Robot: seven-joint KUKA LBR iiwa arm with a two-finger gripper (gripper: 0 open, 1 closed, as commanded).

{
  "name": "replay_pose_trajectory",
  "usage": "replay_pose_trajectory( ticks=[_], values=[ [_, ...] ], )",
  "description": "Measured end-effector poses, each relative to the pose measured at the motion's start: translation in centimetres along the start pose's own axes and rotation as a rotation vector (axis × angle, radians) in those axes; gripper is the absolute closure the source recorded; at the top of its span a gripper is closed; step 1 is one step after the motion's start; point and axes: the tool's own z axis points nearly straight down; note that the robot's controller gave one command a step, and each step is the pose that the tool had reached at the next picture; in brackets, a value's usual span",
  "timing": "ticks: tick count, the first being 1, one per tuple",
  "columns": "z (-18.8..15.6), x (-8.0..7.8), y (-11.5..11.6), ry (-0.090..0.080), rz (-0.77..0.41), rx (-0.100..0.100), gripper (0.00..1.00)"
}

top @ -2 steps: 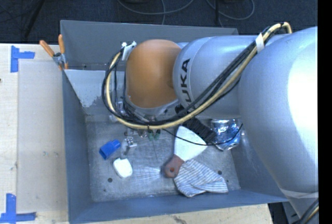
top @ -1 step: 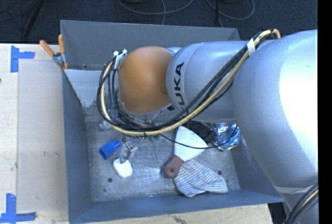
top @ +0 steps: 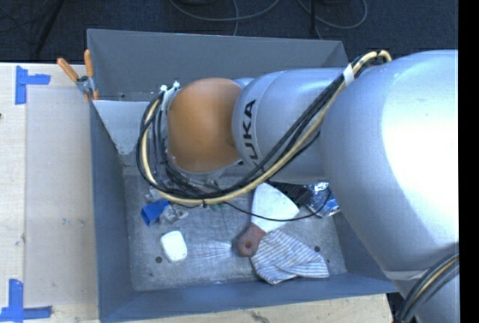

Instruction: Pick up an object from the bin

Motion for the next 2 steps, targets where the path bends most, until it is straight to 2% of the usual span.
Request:
replay_pose_trajectory(
  ticks=[2],
  values=[
    [-0.10,0.00,0.00,0.002,0.001,-0.001,1.00]
  ],
)
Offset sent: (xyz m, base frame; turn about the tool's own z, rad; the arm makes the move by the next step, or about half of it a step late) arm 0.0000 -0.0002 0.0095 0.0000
